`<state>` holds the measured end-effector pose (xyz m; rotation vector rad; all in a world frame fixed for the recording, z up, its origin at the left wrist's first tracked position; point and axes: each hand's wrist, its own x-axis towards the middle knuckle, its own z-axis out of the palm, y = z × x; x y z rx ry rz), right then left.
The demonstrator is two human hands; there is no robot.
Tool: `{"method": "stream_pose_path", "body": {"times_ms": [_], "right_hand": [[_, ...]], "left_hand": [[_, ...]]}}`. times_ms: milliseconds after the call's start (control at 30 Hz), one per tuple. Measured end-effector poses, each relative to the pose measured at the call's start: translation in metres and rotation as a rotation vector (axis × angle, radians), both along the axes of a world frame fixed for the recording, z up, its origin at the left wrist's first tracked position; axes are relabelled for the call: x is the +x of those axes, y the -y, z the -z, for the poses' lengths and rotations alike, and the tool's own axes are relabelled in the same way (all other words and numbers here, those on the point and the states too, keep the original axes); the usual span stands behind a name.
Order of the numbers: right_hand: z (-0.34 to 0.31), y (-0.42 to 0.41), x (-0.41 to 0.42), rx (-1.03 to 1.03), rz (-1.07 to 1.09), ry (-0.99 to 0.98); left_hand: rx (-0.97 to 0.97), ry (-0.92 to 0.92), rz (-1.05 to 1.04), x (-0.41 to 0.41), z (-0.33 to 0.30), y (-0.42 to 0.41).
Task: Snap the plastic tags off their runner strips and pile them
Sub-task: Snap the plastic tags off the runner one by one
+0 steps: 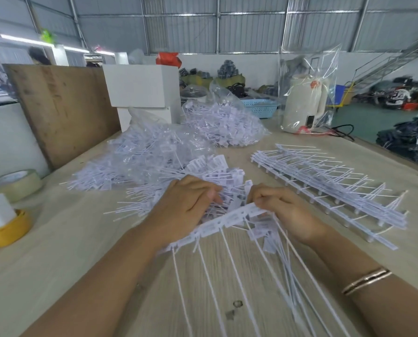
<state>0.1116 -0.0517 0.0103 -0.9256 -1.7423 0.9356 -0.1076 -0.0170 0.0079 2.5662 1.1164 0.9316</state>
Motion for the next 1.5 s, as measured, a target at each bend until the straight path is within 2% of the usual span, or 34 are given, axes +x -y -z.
{"method": "stream_pose_path", "body": {"times_ms": [67,133,233,300,433,567,767,800,900,933,1033,1067,1167,1200,1300,1400,1500], "right_hand": [[0.004,-0.001,-0.002,0.031,0.039,0.061],[0.005,-0.001,-0.005,0.059,0.061,0.115],[0.009,-0.002,-0.008,0.076,0.047,0.261],[0.009,0.001,-0.012,0.049,0.025,0.27],[0.008,0.001,-0.018,0.097,0.089,0.062],[0.008,0.002,-0.028,0.115,0.162,-0.14],[0.011,0.006,-0.032,0.144,0.189,-0.22],[0.01,0.007,-0.032,0.133,0.225,-0.245],[0.007,0.0,-0.013,0.023,0.548,-0.452],[0.007,-0.002,-0.002,-0.004,0.596,-0.482],[0.011,-0.006,0.012,-0.017,0.479,-0.356],[0.013,-0.008,0.011,0.005,0.464,-0.216],[0.016,-0.018,0.006,0.169,0.543,0.392],[0.014,-0.017,0.004,0.194,0.562,0.5],[0.013,-0.01,0.0,0.219,0.572,0.533],[0.006,0.001,-0.011,0.271,0.476,0.367],[0.003,0.011,-0.029,0.293,0.344,0.401]], "left_hand": [[-0.131,0.111,0.086,0.007,-0.004,0.006],[-0.251,0.077,0.125,0.014,-0.005,0.013],[-0.267,0.033,0.117,0.019,0.001,0.018],[-0.29,0.057,0.127,0.02,0.003,0.018],[-0.341,0.245,0.145,0.021,0.0,0.016],[-0.296,0.422,0.157,0.026,-0.003,0.019],[-0.241,0.543,0.172,0.034,-0.001,0.022],[-0.234,0.563,0.172,0.035,-0.002,0.023],[-0.203,0.695,0.14,0.03,-0.005,0.02],[-0.189,0.737,0.13,0.024,-0.005,0.018],[-0.144,0.693,0.086,0.009,-0.007,0.01],[-0.144,0.644,0.075,0.007,-0.005,0.009],[-0.138,0.496,0.066,0.008,-0.004,0.009],[-0.116,0.443,0.072,0.01,-0.003,0.011],[-0.078,0.295,0.078,0.016,0.001,0.018],[-0.065,0.176,0.052,0.027,0.004,0.023],[-0.05,0.23,0.069,0.033,0.004,0.027]]}}
